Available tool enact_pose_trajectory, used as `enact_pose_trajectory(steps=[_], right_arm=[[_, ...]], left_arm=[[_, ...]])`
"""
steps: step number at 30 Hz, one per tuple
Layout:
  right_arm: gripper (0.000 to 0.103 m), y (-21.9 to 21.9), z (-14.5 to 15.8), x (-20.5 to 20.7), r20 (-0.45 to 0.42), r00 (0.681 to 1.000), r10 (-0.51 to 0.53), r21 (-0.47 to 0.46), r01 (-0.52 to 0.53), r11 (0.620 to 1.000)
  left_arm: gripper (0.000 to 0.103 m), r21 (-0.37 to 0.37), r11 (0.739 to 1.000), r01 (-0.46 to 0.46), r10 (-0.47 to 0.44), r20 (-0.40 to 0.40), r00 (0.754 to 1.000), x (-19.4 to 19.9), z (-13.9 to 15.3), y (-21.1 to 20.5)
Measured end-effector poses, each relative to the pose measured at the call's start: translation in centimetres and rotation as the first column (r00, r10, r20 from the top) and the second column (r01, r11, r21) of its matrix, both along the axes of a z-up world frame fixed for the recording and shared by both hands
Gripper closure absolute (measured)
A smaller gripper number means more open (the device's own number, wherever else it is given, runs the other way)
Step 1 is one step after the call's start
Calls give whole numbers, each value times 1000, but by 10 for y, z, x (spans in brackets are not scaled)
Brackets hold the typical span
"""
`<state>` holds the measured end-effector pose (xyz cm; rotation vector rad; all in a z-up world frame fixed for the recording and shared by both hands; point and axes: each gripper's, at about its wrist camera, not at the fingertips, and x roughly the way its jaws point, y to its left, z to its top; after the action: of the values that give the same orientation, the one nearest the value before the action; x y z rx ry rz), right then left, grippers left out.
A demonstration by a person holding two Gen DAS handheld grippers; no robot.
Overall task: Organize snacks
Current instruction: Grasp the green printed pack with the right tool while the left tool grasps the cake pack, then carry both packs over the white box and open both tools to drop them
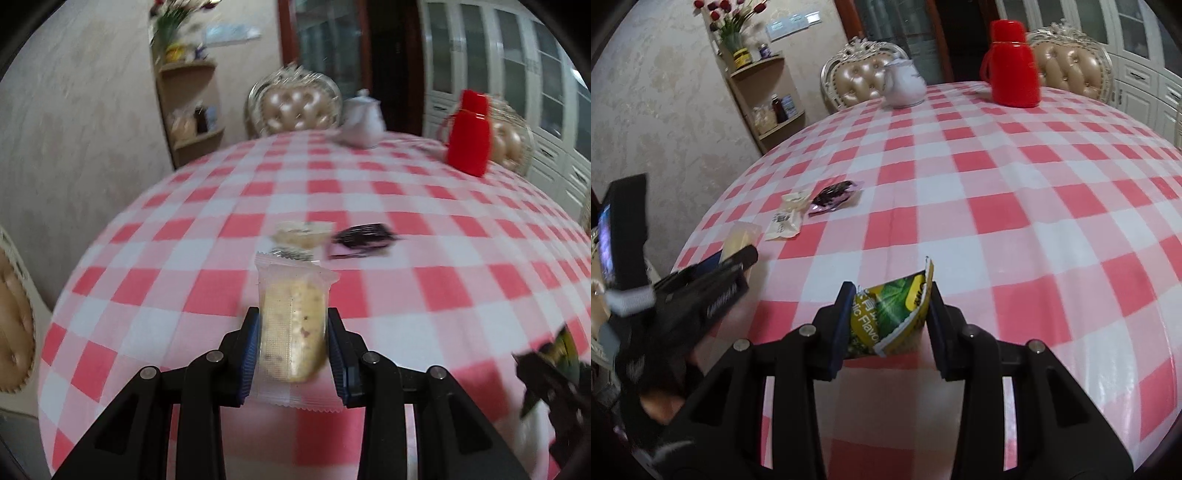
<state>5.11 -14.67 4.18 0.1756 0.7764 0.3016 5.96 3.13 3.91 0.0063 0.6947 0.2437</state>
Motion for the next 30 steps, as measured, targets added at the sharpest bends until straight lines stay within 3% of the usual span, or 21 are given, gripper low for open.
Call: enact_pose_trajectory(steps=[8,18,30], right_arm=[[62,-32,-2,-22,-11,996,-93,28,93,995],[62,-56,-1,-73,10,990,-144,51,143,988],[62,-105,-1,-138,26,976,-218,46,217,975]], left_arm=[[68,14,996,94,-94,33,995,-36,4,-38],[68,-8,990,144,-143,75,987,-73,8,-61],[68,-22,960,278,-273,137,952,-122,12,-117]])
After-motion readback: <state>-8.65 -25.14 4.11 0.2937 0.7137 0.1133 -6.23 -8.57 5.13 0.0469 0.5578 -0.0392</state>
